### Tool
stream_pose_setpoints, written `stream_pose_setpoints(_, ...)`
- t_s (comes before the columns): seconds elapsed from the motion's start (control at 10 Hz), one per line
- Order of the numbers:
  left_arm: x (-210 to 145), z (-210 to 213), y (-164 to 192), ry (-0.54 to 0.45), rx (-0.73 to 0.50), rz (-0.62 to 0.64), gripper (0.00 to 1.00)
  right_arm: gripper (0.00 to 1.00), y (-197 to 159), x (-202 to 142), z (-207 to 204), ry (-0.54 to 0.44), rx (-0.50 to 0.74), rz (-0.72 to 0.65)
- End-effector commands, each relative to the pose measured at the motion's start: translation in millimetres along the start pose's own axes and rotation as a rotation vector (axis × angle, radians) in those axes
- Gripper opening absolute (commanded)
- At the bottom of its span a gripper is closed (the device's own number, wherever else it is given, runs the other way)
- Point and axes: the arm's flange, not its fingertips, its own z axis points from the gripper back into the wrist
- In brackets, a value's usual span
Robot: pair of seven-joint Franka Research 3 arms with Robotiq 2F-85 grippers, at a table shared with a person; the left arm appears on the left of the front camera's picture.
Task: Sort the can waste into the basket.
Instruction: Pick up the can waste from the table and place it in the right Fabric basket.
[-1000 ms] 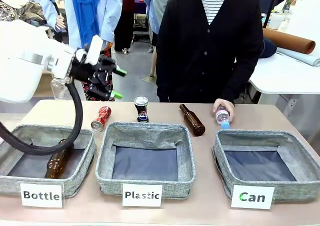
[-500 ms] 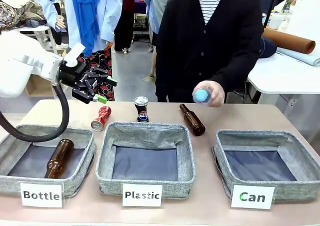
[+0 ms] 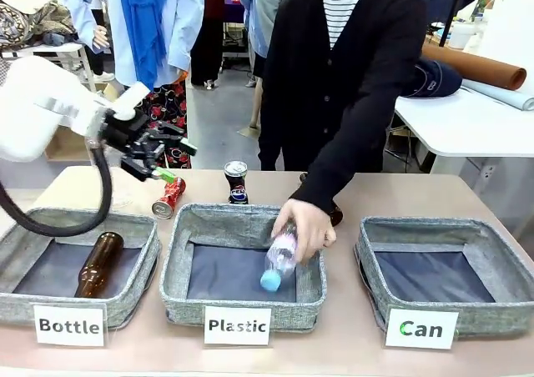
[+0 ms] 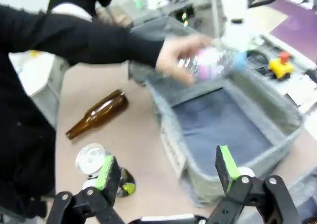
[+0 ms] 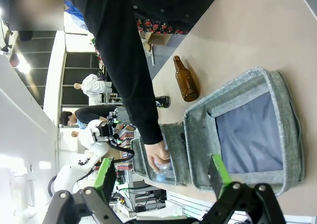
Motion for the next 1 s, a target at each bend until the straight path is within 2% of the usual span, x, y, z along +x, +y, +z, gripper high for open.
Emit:
stream_pose_setpoints(0.0, 32, 70, -64, -0.083, -0.025, -0.052, 1.00, 1.00, 0, 2, 0, -0.014, 0.028, 0.024)
stream_pose_setpoints(0.2, 44, 92, -135, -0.098, 0.009, -0.109, 1.00, 1.00, 0, 2, 0, -0.014, 0.028, 0.024)
stream_pose_setpoints(0.3, 40, 89, -165, -0.093, 0.095, -0.115, 1.00, 1.00, 0, 2, 0, -0.014, 0.028, 0.024)
stream_pose_setpoints(0.5, 33, 84, -197, -0.096, 0.143, -0.186, 1.00, 1.00, 0, 2, 0, -0.014, 0.028, 0.024)
stream_pose_setpoints(0.6, 35, 80, -197, -0.086, 0.169, -0.181, 1.00, 1.00, 0, 2, 0, -0.014, 0.028, 0.024)
stream_pose_setpoints(0.7, 39, 73, -181, -0.056, 0.178, -0.166, 1.00, 1.00, 0, 2, 0, -0.014, 0.028, 0.024)
stream_pose_setpoints(0.9, 46, 40, -130, 0.021, 0.186, -0.127, 1.00, 1.00, 0, 2, 0, -0.014, 0.028, 0.024)
